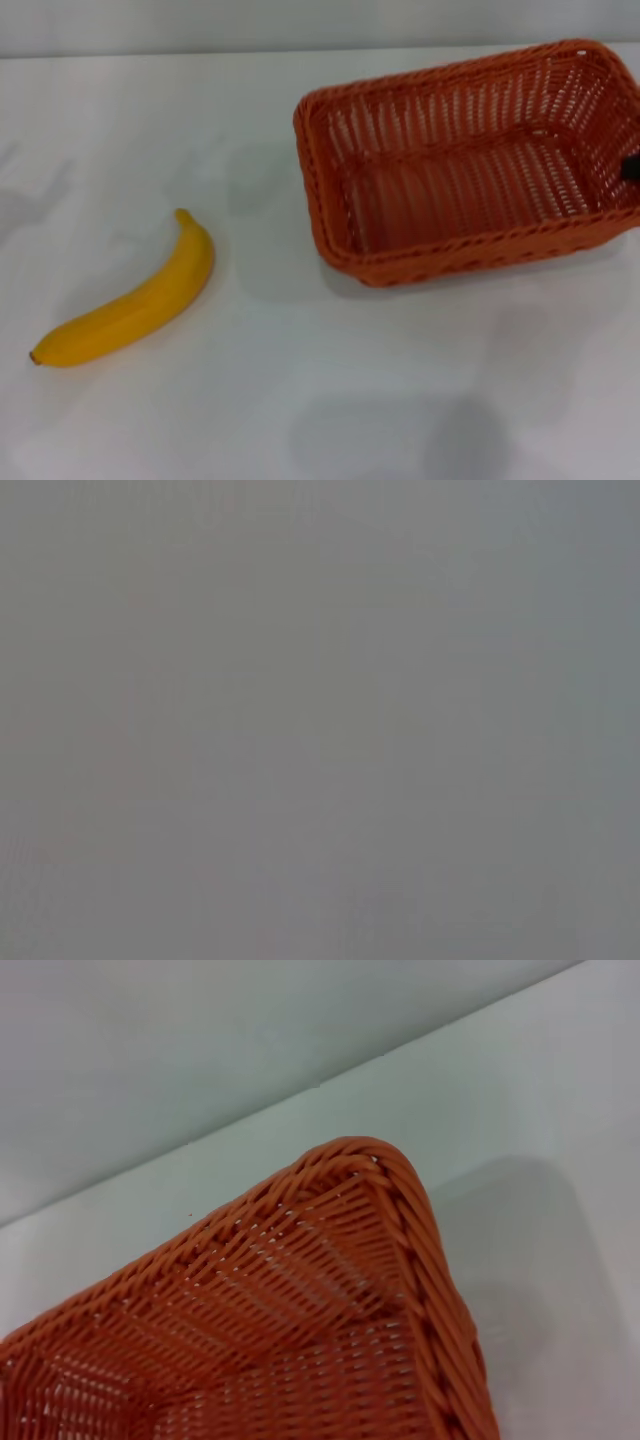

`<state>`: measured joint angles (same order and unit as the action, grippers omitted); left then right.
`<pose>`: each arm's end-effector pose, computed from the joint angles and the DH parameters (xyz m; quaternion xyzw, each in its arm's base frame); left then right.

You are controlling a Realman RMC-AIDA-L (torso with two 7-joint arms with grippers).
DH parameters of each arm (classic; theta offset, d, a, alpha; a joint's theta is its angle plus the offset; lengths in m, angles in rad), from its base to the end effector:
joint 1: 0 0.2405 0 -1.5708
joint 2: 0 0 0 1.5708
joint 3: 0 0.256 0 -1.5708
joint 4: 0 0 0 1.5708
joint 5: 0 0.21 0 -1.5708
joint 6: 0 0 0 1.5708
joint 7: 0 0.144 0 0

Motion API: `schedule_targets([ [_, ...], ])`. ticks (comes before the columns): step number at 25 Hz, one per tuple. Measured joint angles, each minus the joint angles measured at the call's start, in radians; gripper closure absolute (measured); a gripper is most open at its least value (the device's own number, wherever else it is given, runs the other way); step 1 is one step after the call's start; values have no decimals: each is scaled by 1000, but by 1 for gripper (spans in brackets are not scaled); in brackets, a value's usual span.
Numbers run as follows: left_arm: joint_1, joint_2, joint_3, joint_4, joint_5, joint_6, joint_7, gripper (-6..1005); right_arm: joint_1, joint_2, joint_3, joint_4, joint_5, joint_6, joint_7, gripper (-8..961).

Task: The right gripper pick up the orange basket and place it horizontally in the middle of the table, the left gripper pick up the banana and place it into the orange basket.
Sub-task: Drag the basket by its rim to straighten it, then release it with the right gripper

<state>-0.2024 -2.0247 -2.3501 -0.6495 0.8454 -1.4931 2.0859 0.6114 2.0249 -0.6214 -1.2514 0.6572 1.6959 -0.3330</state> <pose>-0.3150 0.2939 0.1400 -0.6772 -0.1567 -0.5148 0.5019 0.2466 0.3639 0.1162 -0.7192 0.6555 0.1012 0.2070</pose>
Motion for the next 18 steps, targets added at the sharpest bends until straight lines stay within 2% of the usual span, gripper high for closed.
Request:
schedule_targets([
  [11,3,-1,0,-2,-1,1,1,117,-86,-4,-102,-9,89,-55,39,727],
  [18,5,-3,0,-2,-1,0,3,117,-117,0,-151,16,144,-81,47,716],
])
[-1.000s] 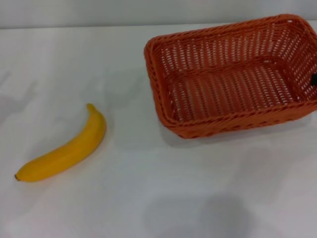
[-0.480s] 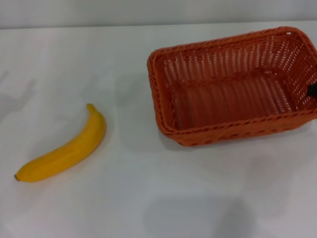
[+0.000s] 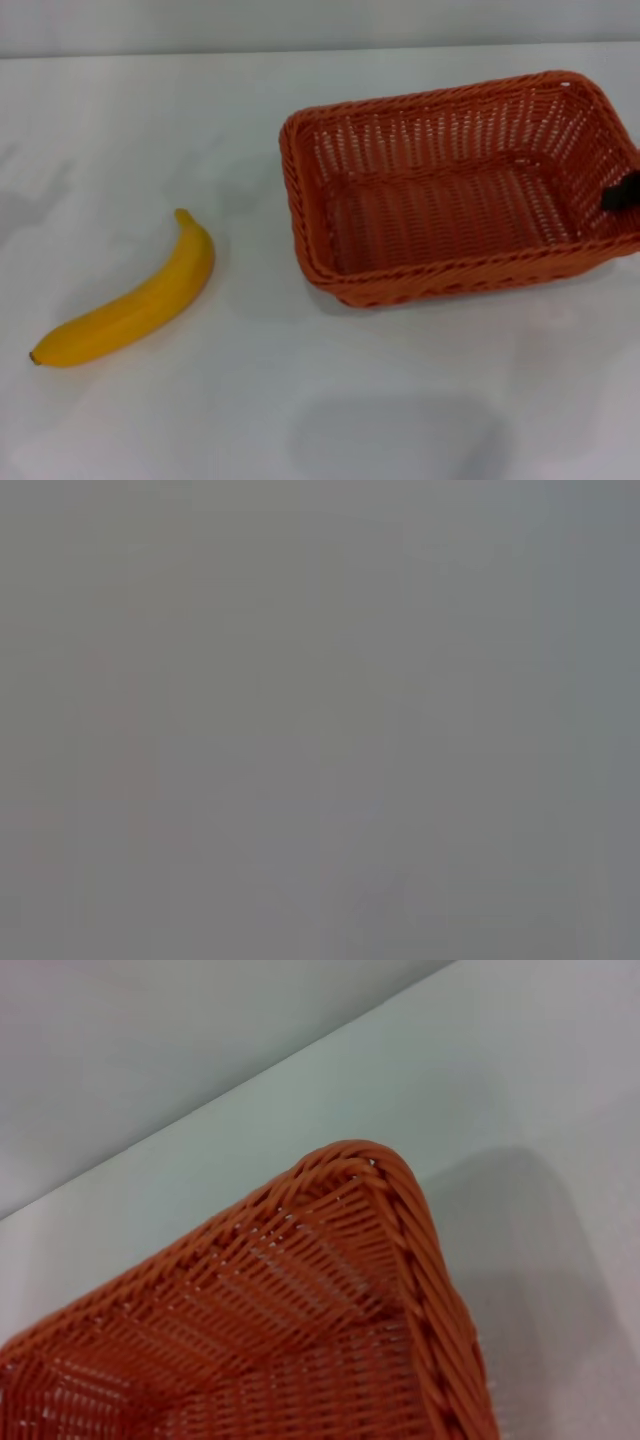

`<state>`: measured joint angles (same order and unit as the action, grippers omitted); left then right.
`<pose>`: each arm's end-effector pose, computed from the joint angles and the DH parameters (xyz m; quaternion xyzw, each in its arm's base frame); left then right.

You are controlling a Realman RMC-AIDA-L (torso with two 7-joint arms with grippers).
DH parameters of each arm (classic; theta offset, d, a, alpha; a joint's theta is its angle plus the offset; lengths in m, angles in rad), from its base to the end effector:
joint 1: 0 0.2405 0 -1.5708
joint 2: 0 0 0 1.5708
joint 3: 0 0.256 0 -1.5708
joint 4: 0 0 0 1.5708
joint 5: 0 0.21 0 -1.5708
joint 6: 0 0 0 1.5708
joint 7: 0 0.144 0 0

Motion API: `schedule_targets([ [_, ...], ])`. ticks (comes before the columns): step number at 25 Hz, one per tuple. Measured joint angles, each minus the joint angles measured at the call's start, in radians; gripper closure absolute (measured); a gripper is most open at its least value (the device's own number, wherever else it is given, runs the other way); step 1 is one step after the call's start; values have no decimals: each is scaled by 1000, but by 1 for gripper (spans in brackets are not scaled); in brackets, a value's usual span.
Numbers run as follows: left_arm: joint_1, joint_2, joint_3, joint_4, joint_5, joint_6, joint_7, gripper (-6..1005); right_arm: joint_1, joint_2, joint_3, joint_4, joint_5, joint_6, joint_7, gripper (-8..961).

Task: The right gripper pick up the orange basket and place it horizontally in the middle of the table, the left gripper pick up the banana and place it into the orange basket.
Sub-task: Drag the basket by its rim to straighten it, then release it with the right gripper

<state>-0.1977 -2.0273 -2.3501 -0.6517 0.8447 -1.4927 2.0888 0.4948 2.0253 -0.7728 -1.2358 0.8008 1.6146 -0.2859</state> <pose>-0.3158 0.2926 0.1395 -0.6765 -0.1571 -0.5137 0.5038 0.2584 0.3500 0.0950 -0.7082 0.6718 0.1147 0.1845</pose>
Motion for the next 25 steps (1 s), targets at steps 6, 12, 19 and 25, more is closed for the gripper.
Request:
schedule_targets([
  [6,3,-2,0,3,2,-4,-2,117,-47,-3,-102,3,69,-55,21,706],
  [12,13,-6,0,0,4,-10,-4,117,-89,-3,-153,-7,126,-111,38,697],
  [19,15,-7,0,0,4,-10,-5,117,-137,-4,-264,-54,174,-184,86,686],
  [25,11,-6,0,0,8,-6,-2,117,-149,-5,-316,-63,190,-210,110,676],
])
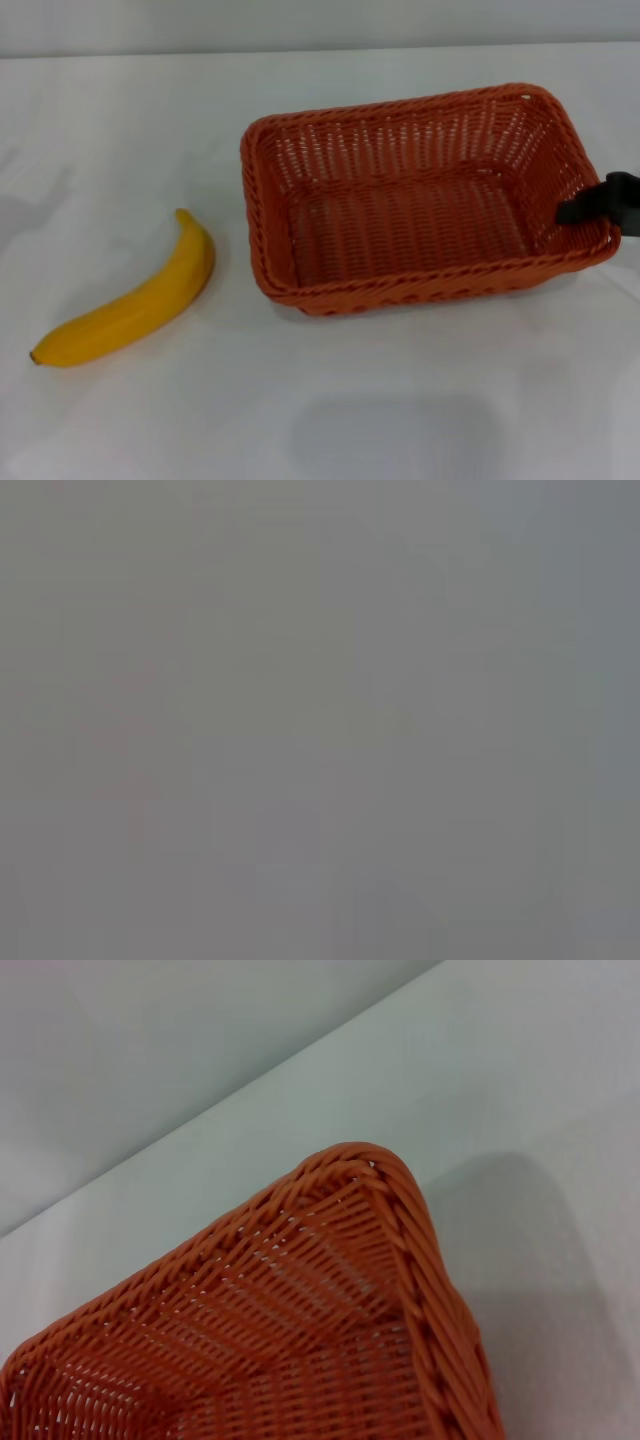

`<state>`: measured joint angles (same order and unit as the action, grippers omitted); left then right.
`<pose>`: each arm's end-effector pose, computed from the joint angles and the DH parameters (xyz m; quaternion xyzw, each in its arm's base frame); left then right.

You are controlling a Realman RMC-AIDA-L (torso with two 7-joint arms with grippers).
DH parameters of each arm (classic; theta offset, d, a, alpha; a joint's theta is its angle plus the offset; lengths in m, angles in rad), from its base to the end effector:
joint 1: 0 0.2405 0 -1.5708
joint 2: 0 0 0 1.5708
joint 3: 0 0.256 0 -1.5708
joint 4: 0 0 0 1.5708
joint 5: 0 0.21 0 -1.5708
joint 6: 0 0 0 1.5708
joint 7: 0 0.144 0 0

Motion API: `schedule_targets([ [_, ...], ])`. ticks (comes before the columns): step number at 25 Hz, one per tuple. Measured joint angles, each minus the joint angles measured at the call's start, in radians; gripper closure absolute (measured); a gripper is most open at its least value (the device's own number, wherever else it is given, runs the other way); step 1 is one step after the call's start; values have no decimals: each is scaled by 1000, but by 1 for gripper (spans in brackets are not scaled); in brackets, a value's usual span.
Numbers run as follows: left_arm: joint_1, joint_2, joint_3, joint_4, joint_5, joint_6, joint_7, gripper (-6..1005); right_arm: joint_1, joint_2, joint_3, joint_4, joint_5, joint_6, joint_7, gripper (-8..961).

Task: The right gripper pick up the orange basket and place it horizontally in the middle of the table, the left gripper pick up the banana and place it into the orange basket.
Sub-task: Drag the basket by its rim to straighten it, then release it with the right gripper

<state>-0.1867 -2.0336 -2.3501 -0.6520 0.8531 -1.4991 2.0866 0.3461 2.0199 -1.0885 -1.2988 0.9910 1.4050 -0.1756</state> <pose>-0.3176 0.2885 0.1360 -0.6777 -0.1616 -0.5127 0.5017 0.2493 0.3409 0.0601 -0.7058 0.6715 0.1366 0.1799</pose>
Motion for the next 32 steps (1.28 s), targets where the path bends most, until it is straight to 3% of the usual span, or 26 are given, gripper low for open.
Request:
schedule_targets([
  [18,-5,4,0,0,1,5,4,118,-51,-2,-63,-6,57,-72,35,648],
  [32,-5,1,0,1,1,5,15,118,-26,-8,-33,-7,60,-17,31,626],
])
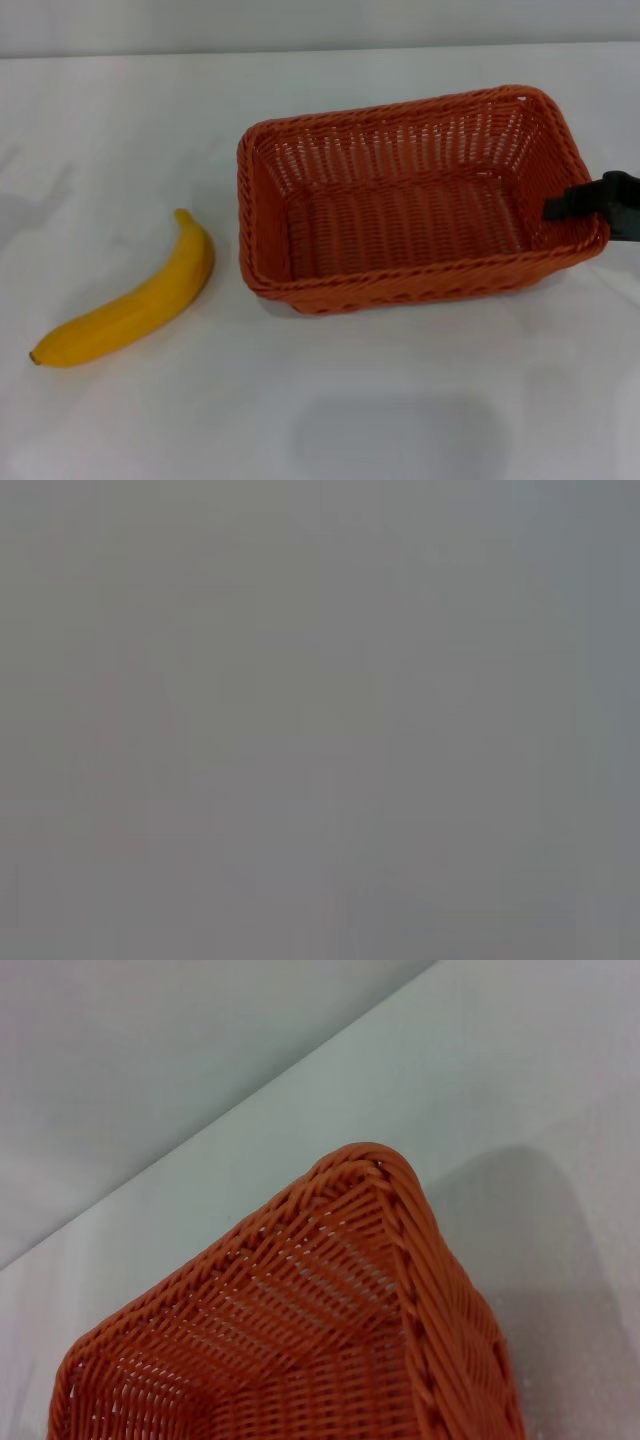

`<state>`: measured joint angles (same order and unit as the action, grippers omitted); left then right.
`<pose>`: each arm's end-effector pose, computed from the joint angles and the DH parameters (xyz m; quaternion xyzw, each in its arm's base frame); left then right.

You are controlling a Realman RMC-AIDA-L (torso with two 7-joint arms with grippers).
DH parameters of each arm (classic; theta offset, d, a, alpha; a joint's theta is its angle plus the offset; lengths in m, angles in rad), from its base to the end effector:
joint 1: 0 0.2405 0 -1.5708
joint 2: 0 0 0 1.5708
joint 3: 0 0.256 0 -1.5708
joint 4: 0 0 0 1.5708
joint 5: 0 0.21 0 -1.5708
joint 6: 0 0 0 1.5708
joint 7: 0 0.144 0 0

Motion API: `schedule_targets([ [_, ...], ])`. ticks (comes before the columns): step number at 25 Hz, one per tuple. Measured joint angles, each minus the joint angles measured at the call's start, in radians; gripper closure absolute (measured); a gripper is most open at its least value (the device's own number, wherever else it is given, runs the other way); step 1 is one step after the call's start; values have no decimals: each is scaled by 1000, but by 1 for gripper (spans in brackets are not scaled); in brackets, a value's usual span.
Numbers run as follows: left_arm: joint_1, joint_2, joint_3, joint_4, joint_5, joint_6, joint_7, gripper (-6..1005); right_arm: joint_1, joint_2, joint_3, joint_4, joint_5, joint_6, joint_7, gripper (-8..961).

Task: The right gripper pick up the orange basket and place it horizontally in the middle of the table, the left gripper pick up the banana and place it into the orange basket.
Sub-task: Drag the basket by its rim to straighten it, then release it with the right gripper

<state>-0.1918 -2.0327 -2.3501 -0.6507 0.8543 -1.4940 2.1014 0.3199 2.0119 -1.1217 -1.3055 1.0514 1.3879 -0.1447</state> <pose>-0.3170 0.2905 0.1360 -0.6793 -0.1570 -0.5085 0.5053 0.2470 0.3369 0.0579 -0.6958 0.6818 0.1535 0.1654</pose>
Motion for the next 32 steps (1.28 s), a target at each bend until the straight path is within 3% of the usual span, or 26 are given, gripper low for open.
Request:
schedule_targets([
  [8,4,-2,0,-1,-3,-6,0,118,27,-13,30,29,-6,42,-39,598],
  [14,3,-4,0,-4,-4,-11,-4,118,69,-55,41,112,-29,76,-113,594],
  [17,7,-9,0,-11,-5,-15,-6,118,83,-65,62,133,-49,82,-138,593],
  [24,10,-17,0,-18,-6,-19,-8,118,136,-72,143,136,-120,144,-174,594],
  [32,6,-17,0,-18,-6,-20,-9,118,155,-67,149,112,-123,173,-163,582],
])
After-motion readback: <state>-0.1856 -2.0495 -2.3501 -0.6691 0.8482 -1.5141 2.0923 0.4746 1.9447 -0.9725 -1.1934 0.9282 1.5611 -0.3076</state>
